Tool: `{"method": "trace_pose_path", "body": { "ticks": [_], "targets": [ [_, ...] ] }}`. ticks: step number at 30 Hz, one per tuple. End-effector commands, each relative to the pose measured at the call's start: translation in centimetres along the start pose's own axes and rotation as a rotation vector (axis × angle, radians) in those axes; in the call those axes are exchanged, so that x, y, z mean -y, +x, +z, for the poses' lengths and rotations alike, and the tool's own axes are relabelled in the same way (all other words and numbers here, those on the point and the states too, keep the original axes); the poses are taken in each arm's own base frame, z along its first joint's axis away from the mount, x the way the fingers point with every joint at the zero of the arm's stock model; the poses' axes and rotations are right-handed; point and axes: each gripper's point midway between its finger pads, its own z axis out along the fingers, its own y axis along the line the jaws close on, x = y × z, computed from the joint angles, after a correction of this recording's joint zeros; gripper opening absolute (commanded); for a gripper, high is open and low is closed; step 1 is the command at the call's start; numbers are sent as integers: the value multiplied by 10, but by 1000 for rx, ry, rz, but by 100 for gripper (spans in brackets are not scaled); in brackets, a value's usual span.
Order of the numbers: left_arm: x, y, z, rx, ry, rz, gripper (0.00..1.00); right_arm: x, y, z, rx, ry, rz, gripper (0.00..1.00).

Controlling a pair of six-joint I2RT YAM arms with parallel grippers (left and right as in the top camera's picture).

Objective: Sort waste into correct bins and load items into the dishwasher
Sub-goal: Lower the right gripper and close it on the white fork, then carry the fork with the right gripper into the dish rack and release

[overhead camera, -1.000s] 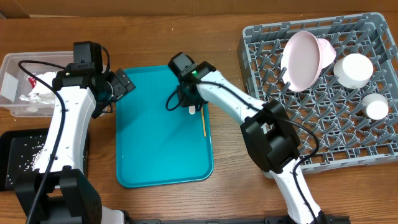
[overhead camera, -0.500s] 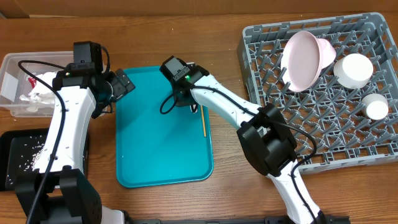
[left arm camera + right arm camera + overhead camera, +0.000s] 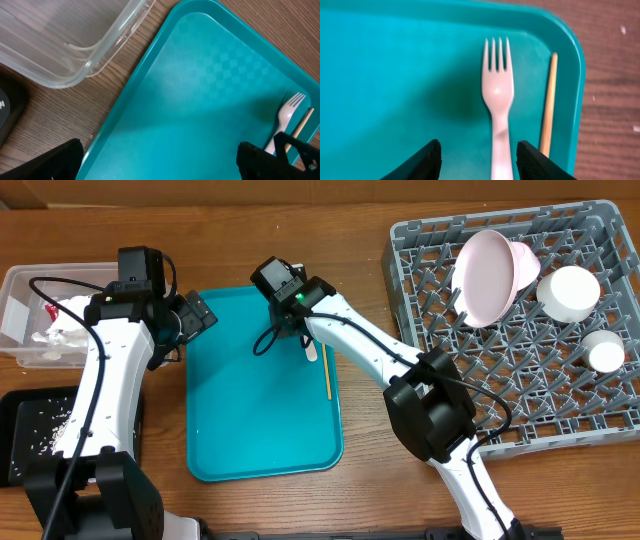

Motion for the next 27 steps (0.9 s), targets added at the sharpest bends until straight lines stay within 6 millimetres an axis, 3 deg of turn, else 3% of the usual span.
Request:
{"method": "trace_pose_path", "body": {
  "ticks": [1, 7, 16, 19, 21, 23, 24, 27],
  "targets": [
    [-1, -4, -1, 15, -10, -6, 100, 12, -2, 10, 10, 36, -15, 51],
    [-1, -4, -1, 15, -10, -6, 100, 26, -3, 27, -1, 49, 11, 50],
    [-1, -4, -1, 15, -10, -6, 100, 18, 14, 47, -58, 20, -24, 49],
    [-1, -4, -1, 15, -10, -6, 100, 19, 16, 48, -64, 23, -26, 41],
    [-1, -4, -1, 15, -10, -6, 100, 20, 19, 51, -75, 28, -28, 26],
    [-1, -4, -1, 15, -10, -6, 100, 21, 21, 52, -82, 31, -29, 21],
    [-1, -4, -1, 15, -10, -6, 100, 20, 23, 52, -89, 30, -23, 11],
    [-1, -4, -1, 15, -10, -6, 100, 19, 24, 48, -103, 20, -23, 5]
  ]
}}
